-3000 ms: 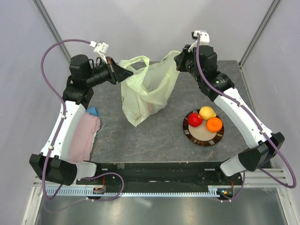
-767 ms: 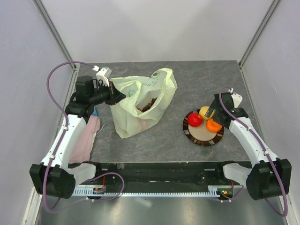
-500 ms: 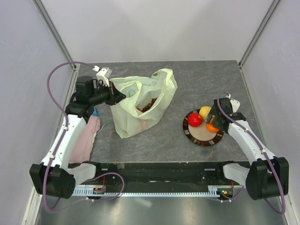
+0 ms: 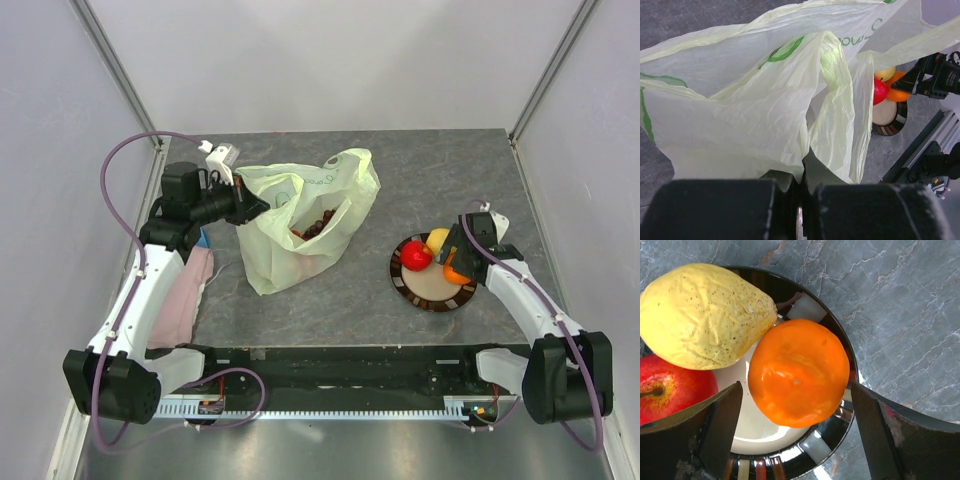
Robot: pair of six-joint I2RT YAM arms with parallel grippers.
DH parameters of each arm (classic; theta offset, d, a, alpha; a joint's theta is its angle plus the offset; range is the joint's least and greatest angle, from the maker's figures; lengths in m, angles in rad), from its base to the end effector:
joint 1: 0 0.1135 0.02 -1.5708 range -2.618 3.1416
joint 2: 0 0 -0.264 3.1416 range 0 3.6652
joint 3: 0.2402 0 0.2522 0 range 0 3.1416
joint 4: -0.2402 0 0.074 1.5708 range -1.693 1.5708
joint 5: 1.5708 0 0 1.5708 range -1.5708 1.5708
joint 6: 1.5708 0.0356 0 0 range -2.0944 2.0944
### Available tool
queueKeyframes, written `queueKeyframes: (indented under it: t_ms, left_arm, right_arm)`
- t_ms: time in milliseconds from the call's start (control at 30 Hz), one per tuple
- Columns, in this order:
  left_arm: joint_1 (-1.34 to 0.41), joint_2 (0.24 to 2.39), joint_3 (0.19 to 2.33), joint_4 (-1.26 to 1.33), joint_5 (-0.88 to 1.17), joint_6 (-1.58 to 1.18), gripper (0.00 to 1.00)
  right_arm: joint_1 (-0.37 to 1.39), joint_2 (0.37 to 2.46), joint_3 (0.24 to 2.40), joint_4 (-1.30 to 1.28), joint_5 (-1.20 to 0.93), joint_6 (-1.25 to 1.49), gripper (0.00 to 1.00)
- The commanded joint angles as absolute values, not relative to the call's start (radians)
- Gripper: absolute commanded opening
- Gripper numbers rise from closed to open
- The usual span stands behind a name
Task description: Place the fruits into the plastic bag
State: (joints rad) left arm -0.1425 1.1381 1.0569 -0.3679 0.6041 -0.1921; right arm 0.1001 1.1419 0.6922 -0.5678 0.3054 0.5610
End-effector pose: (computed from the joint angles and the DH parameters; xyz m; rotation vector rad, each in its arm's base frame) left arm 0.2460 -0.0557 0.3483 0.3402 2.0002 -0.8200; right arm 0.2136 0.0107 0.2093 0.6829 2.4285 -0.1346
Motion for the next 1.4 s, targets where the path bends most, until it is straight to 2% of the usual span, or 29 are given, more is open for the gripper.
queueKeyframes:
  t_ms: [0,167,267,300,467,600,767,867,1067,1233,1333,1367]
  left_arm:
    - [-0.141,1.131,1.055,-0.341,0.621,-0.181,0.02]
    - [-0.14,1.131,1.057,-0.341,0.626,-0.184,0.02]
    - [-0.14,1.132,1.057,-0.341,0.629,-0.186,0.02]
    - [-0.14,1.132,1.058,-0.342,0.627,-0.186,0.01]
    - [-0.14,1.129,1.057,-0.341,0.63,-0.186,0.02]
    - [-0.14,1.129,1.058,-0.341,0.63,-0.187,0.02]
    - [-0.141,1.131,1.057,-0.342,0.629,-0.187,0.01]
    - [-0.14,1.129,1.058,-0.341,0.629,-0.187,0.01]
    - [-0.14,1.132,1.06,-0.342,0.632,-0.189,0.02]
    - [-0.14,1.141,1.063,-0.342,0.637,-0.187,0.01]
    - [-0.14,1.141,1.063,-0.344,0.663,-0.195,0.02]
    - [-0.14,1.143,1.063,-0.342,0.667,-0.201,0.02]
  right_arm:
    - [0.089,1.177,0.703,-0.526,0.295,0.545,0.96]
    - [0.089,1.172,0.687,-0.545,0.31,0.555,0.93]
    - [0.089,1.16,0.683,-0.561,0.322,0.555,0.85]
    - [0.089,1.157,0.683,-0.566,0.324,0.555,0.79]
    - [0.089,1.135,0.681,-0.58,0.318,0.554,0.67]
    - [0.089,1.124,0.689,-0.597,0.308,0.561,0.48]
    - [0.089,1.08,0.73,-0.672,0.256,0.578,0.47]
    - [0.091,0.996,0.77,-0.729,0.134,0.594,0.46]
    - [0.094,0.824,0.876,-0.778,-0.05,0.647,0.35]
    - [0.133,0.765,0.957,-0.55,-0.302,0.702,0.31]
    - [0.242,0.791,1.0,-0.381,-0.313,0.727,0.27]
    - [0.329,0.808,1.014,-0.347,-0.293,0.721,0.25]
